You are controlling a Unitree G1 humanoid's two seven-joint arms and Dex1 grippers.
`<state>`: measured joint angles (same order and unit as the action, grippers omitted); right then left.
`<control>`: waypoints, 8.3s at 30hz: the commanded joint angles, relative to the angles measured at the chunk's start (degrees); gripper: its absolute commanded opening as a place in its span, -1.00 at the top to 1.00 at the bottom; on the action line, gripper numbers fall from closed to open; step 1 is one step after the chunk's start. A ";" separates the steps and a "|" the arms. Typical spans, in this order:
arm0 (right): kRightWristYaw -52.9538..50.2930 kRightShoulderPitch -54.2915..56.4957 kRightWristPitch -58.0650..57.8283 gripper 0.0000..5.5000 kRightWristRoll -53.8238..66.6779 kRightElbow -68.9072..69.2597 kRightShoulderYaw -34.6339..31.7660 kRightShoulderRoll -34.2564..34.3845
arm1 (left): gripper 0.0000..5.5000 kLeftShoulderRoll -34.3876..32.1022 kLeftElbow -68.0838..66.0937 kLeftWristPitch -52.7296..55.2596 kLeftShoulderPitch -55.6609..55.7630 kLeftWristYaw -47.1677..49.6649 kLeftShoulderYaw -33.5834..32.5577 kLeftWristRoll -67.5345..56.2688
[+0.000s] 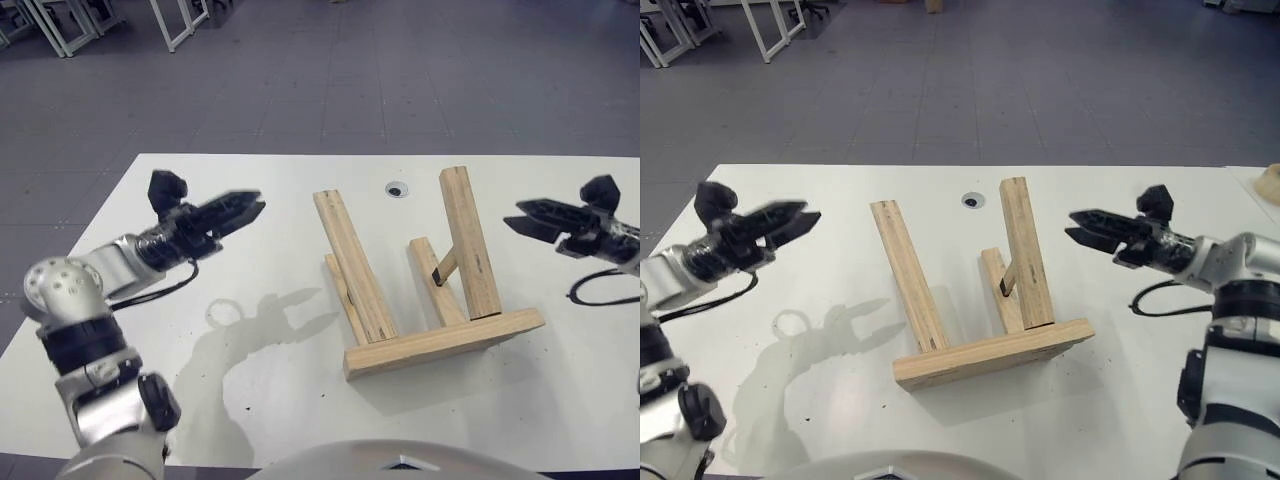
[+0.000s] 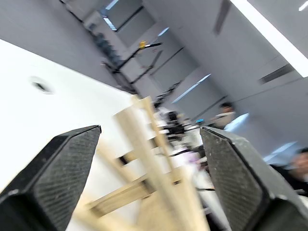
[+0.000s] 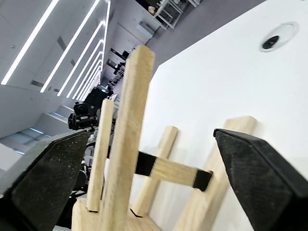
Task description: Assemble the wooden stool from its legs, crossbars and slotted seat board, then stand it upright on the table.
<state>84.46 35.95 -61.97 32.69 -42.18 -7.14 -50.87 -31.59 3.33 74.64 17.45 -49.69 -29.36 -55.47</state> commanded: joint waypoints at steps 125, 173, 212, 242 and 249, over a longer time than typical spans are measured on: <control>-32.47 -10.62 -26.09 0.53 53.16 40.31 -8.34 9.45 | 0.52 -10.17 -2.01 4.70 2.53 -6.23 11.81 -26.06; -34.76 24.91 -20.22 -1.00 23.41 -17.97 -12.07 17.72 | -0.32 -1.37 -67.70 17.25 42.09 17.18 -6.41 -6.25; -59.78 2.11 29.55 -1.00 -8.15 29.80 4.34 37.88 | -0.32 17.28 -3.25 -33.86 18.36 43.09 24.54 34.09; -80.41 -31.26 36.43 -1.00 -19.04 68.22 -0.96 38.57 | -0.32 21.52 19.78 -63.99 -18.81 48.16 19.64 49.83; -79.98 -31.21 36.93 -1.00 -20.66 66.28 -0.44 38.27 | -0.32 22.78 20.12 -63.95 -19.19 49.04 20.59 50.66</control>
